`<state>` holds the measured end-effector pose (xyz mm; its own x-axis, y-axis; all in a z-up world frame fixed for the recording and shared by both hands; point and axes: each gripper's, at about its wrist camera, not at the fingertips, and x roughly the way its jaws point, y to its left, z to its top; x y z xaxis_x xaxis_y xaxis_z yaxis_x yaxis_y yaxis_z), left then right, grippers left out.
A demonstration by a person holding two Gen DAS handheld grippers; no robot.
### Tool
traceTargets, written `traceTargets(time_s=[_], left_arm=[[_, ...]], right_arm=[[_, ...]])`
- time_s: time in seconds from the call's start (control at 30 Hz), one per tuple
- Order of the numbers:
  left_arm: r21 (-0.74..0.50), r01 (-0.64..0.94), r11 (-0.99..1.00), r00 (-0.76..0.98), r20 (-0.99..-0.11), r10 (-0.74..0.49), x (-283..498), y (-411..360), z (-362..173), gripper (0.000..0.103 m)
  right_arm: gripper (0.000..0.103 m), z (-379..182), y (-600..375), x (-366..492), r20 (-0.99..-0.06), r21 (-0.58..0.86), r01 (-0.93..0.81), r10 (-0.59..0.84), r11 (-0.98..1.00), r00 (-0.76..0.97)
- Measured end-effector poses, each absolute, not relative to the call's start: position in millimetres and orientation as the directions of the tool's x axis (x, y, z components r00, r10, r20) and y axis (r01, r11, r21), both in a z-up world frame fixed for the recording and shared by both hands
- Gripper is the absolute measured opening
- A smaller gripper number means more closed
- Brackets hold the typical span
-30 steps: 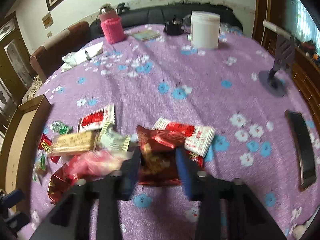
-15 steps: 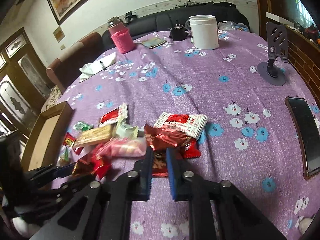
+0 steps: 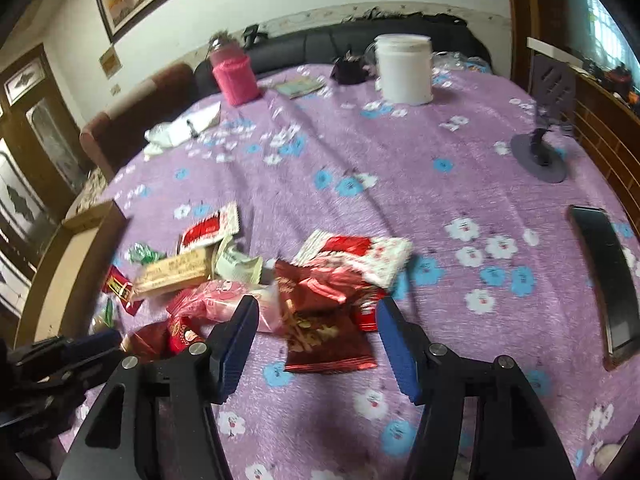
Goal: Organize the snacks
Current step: 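Grasp the dark red foil candy with the left gripper while the right gripper grasps a brown wrapped snack, then carry both snacks over the cardboard box and open both grippers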
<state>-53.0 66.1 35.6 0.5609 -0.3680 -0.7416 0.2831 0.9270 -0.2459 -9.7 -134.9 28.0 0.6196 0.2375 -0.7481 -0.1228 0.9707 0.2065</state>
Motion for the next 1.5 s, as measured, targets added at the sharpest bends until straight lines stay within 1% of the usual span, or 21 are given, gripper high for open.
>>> traceTargets(time_s=[0.03, 0.1, 0.13, 0.2, 0.23, 0.27, 0.33, 0.47, 0.6, 0.67, 0.77, 0.87, 1.03, 1.13, 1.3, 1.5], left_arm=[[-0.229, 0.295, 0.928, 0.565, -0.742, -0.363, -52, 63, 36, 0.054], [-0.205, 0.32, 0.925, 0.558, -0.748, -0.359, -49, 56, 35, 0.056], [-0.193, 0.335, 0.922, 0.547, -0.757, -0.357, -47, 51, 31, 0.056], [-0.165, 0.355, 0.92, 0.514, -0.788, -0.34, -42, 39, 22, 0.055], [-0.155, 0.359, 0.921, 0.502, -0.799, -0.33, -41, 34, 17, 0.039], [-0.146, 0.358, 0.922, 0.505, -0.801, -0.322, -41, 33, 14, 0.036], [-0.164, 0.35, 0.922, 0.515, -0.789, -0.336, -44, 34, 16, 0.033], [-0.22, 0.336, 0.916, 0.531, -0.759, -0.376, -55, 47, 28, 0.033], [-0.319, 0.291, 0.902, 0.568, -0.701, -0.431, -72, 78, 50, 0.033], [-0.351, 0.263, 0.899, 0.598, -0.672, -0.437, -79, 97, 62, 0.033], [-0.364, 0.198, 0.91, 0.65, -0.646, -0.4, -91, 136, 78, 0.033], [-0.355, 0.104, 0.929, 0.691, -0.646, -0.324, -97, 180, 83, 0.033], [-0.357, -0.065, 0.932, 0.699, -0.683, -0.213, -100, 249, 72, 0.033], [-0.338, -0.135, 0.932, 0.684, -0.712, -0.159, -102, 277, 59, 0.033], [-0.308, -0.217, 0.926, 0.637, -0.764, -0.105, -109, 309, 34, 0.033], [-0.296, -0.249, 0.922, 0.65, -0.757, -0.068, -116, 331, 34, 0.034]], right_arm=[[0.064, 25, -132, -7, -0.755, 0.197, -0.126, 0.232, 0.972, 0.613], [0.052, 18, -129, -3, -0.762, 0.208, -0.13, 0.244, 0.969, 0.6], [0.04, 14, -130, 0, -0.769, 0.229, -0.123, 0.256, 0.966, 0.585], [0.038, 12, -133, -2, -0.767, 0.241, -0.117, 0.263, 0.963, 0.585], [0.037, 12, -133, -2, -0.767, 0.242, -0.118, 0.264, 0.963, 0.585], [0.035, 12, -134, -4, -0.768, 0.245, -0.118, 0.267, 0.962, 0.582], [0.035, 14, -137, -9, -0.766, 0.251, -0.117, 0.271, 0.961, 0.583], [0.035, 26, -150, -26, -0.74, 0.287, -0.106, 0.29, 0.952, 0.607], [0.035, 49, -157, -47, -0.696, 0.331, -0.117, 0.326, 0.936, 0.64], [0.035, 62, -153, -54, -0.677, 0.344, -0.137, 0.347, 0.929, 0.649], [0.035, 78, -133, -61, -0.655, 0.358, -0.196, 0.395, 0.913, 0.644], [0.036, 90, -98, -66, -0.641, 0.365, -0.277, 0.456, 0.889, 0.618], [0.036, 94, -23, -64, -0.644, 0.395, -0.399, 0.559, 0.827, 0.522], [0.036, 91, 21, -64, -0.655, 0.411, -0.459, 0.605, 0.788, 0.453], [0.036, 77, 102, -67, -0.696, 0.399, -0.546, 0.631, 0.737, 0.343], [0.036, 49, 149, -60, -0.744, 0.397, -0.558, 0.611, 0.729, 0.269]])
